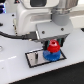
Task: Insert the blue gear onto the right peg, followed by the red gear
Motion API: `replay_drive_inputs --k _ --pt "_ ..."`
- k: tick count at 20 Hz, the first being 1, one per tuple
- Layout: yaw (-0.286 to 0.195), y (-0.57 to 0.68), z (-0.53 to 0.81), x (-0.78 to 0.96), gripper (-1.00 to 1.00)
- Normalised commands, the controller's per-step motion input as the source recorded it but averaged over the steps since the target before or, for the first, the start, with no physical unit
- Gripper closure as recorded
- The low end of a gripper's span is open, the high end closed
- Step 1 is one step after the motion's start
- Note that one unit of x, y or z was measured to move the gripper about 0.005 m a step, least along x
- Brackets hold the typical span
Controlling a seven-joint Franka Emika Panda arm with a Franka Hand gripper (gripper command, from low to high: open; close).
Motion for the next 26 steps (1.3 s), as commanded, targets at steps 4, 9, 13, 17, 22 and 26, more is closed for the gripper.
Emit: replay_drive_inputs --k 4,9,13,17,22,26 --pt "0.0 0.0 0.01 0.15 1.0" --pt "0.0 0.0 -0.04 0.09 1.0" --pt "0.0 0.0 -0.25 0.1 1.0" --pt "0.0 0.0 0.0 0.15 1.0" --pt "0.0 -0.01 -0.16 0.13 1.0" --pt "0.0 -0.02 -0.06 0.04 -1.0"
